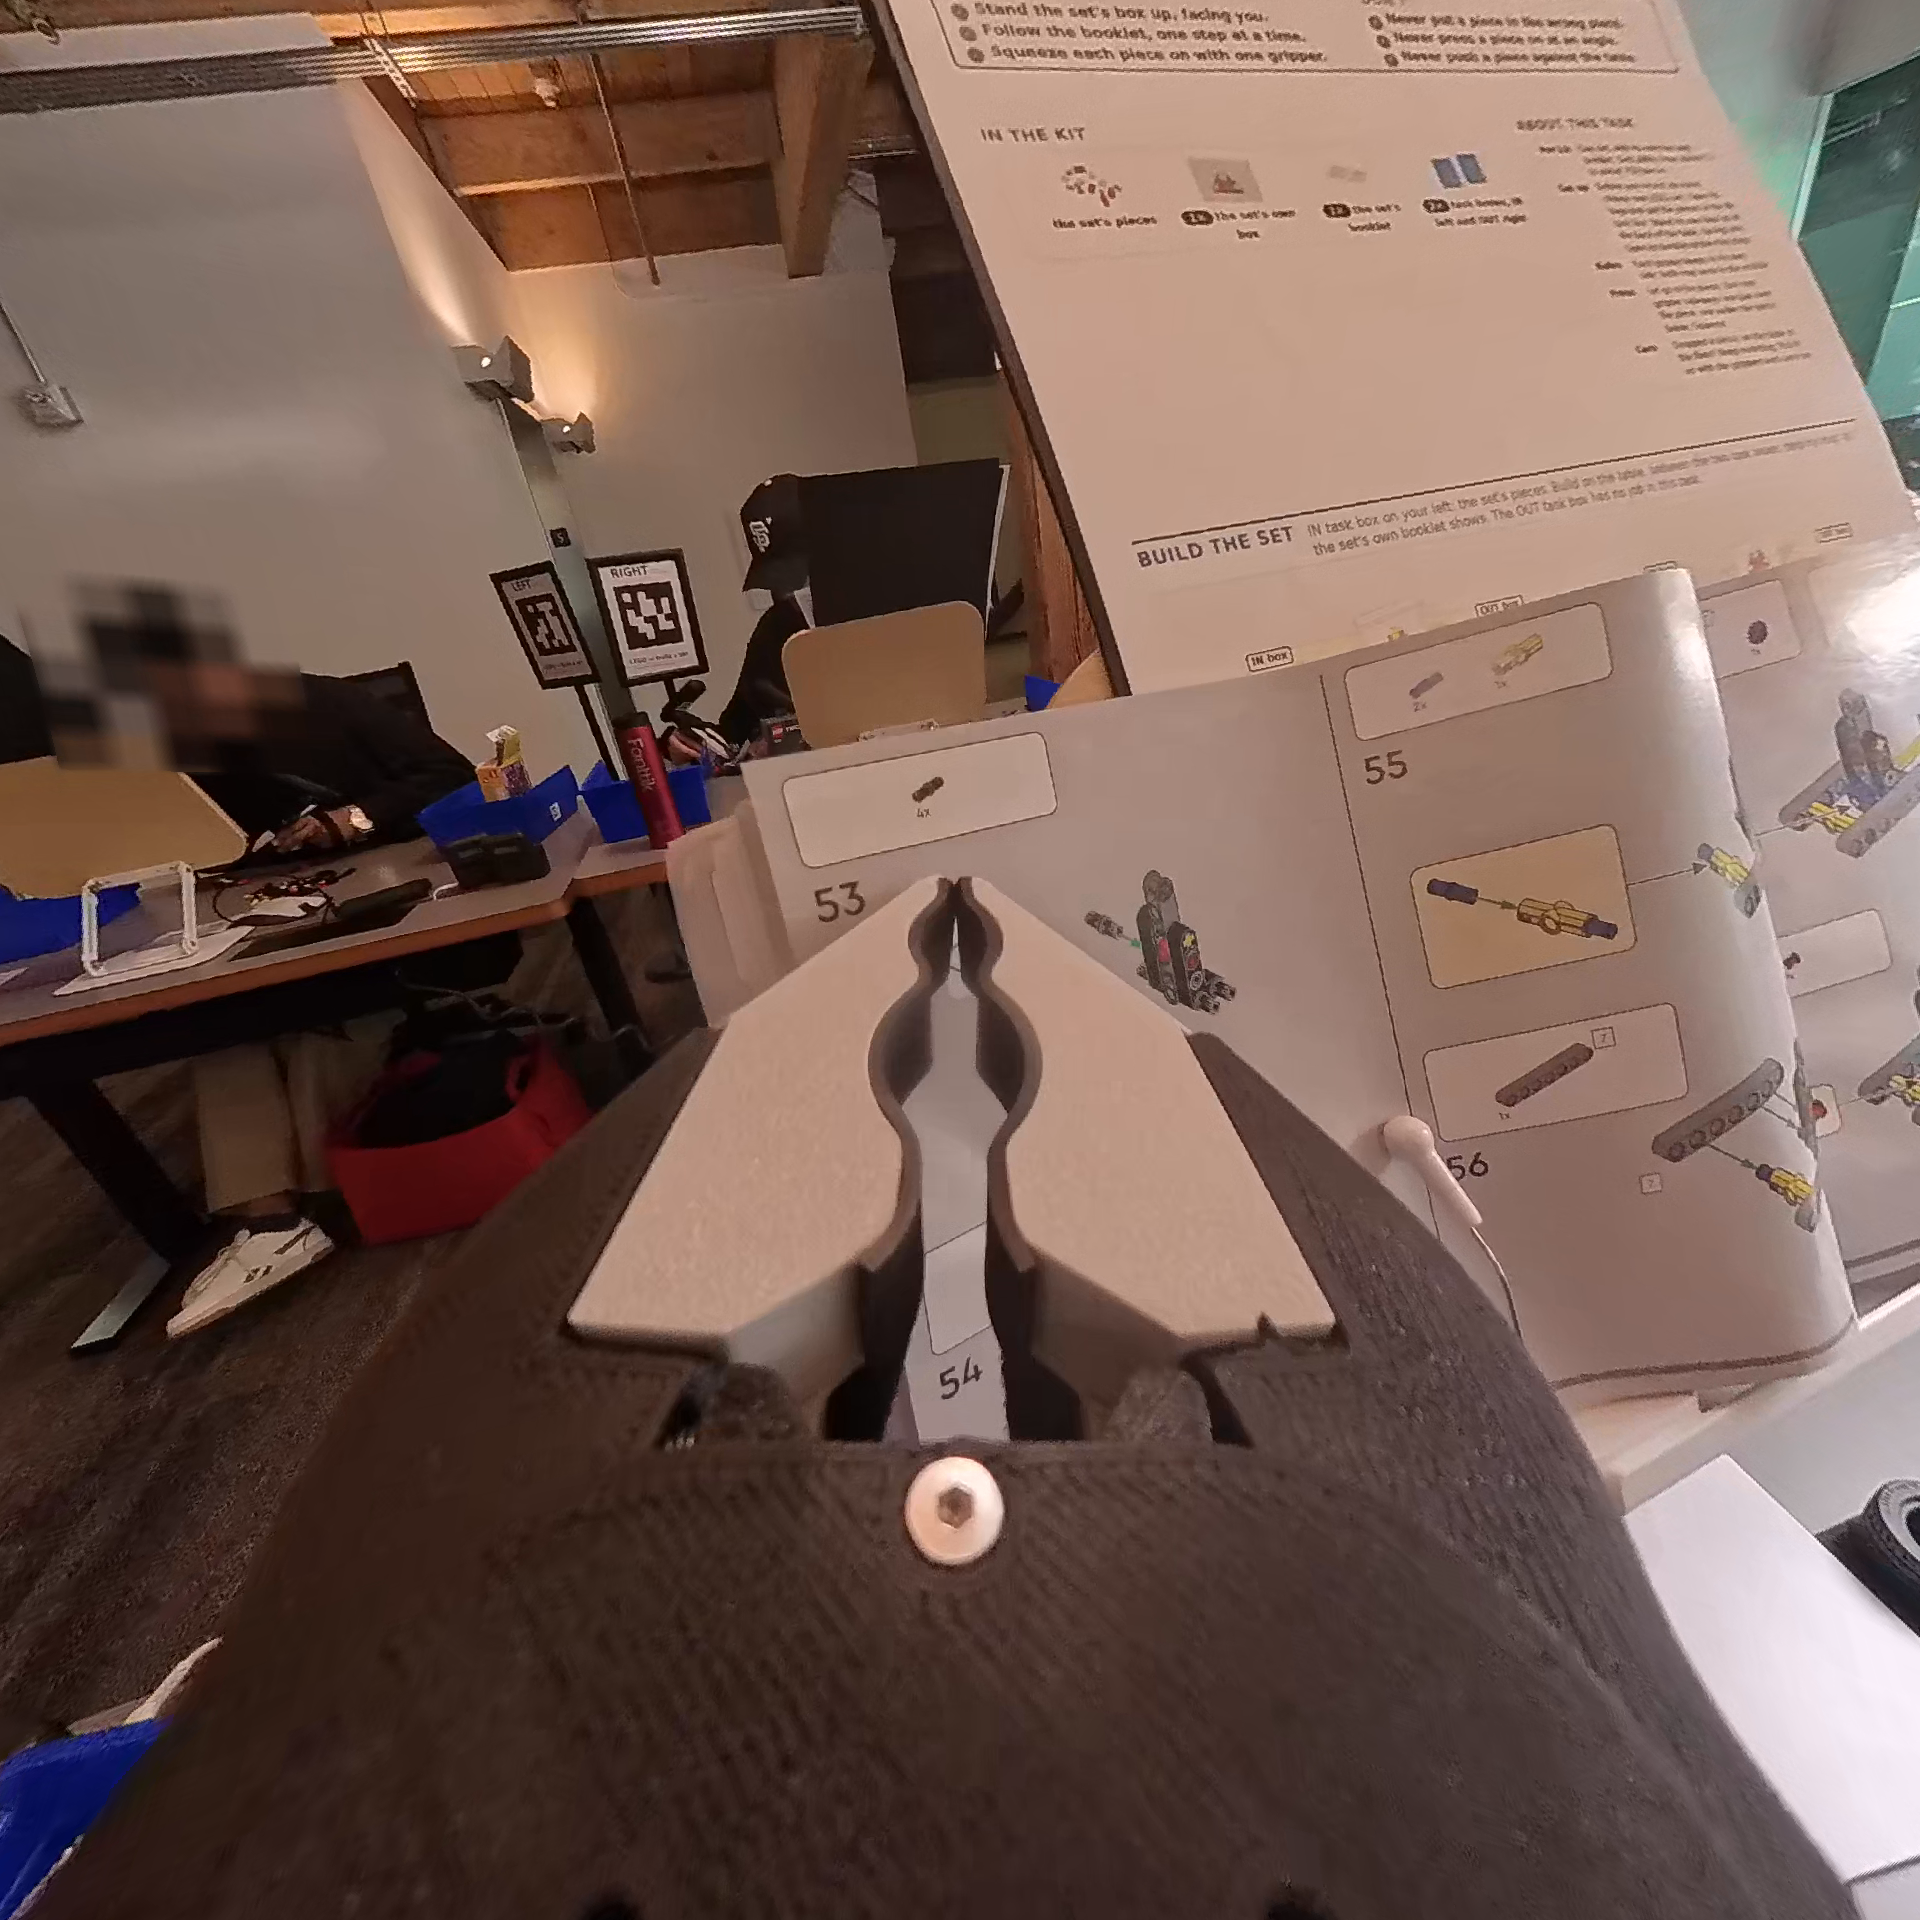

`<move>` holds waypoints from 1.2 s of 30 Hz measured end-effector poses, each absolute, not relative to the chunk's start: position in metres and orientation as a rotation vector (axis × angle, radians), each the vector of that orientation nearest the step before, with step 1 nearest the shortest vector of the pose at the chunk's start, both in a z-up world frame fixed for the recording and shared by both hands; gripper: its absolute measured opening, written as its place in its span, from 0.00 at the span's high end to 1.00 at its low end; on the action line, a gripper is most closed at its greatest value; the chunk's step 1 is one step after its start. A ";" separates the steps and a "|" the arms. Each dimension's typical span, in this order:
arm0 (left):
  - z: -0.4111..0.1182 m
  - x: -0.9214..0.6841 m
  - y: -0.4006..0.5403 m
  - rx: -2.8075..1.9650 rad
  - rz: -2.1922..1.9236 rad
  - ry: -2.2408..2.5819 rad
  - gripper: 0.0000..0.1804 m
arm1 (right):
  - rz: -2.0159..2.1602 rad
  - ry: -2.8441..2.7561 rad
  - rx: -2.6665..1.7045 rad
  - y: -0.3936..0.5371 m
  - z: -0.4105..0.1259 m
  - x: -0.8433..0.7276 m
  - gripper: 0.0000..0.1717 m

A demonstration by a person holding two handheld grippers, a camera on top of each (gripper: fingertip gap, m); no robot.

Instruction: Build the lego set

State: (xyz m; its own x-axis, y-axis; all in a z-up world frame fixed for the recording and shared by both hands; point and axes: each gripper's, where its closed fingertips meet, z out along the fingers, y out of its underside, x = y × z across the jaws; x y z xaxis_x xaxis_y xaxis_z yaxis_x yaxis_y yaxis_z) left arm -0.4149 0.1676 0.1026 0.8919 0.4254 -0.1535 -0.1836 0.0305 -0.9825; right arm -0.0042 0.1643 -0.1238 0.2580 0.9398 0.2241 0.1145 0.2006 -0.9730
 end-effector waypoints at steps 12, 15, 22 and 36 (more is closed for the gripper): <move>0.084 -0.375 0.157 -1.519 0.430 -0.140 1.00 | 0.818 -1.177 -1.210 0.157 -0.121 -0.005 1.00; 0.073 -0.341 0.146 -1.527 0.422 -0.071 1.00 | 0.823 -1.177 -1.208 0.156 -0.119 -0.006 1.00; 0.031 -0.239 0.098 -1.549 0.259 0.034 1.00 | 0.802 -1.170 -1.199 0.155 -0.115 -0.004 1.00; -0.149 -0.133 0.029 -1.884 0.052 0.179 0.95 | 0.777 -1.160 -1.239 0.159 -0.119 -0.004 1.00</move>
State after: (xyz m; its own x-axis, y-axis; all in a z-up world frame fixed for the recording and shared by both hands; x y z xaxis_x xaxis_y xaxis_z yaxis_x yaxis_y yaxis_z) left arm -0.1326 0.0290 -0.1492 0.9873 -0.0974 -0.1257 -0.1499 -0.3051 -0.9404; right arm -0.0045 0.1591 -0.1193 0.2775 0.9310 0.2372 0.1346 0.2068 -0.9691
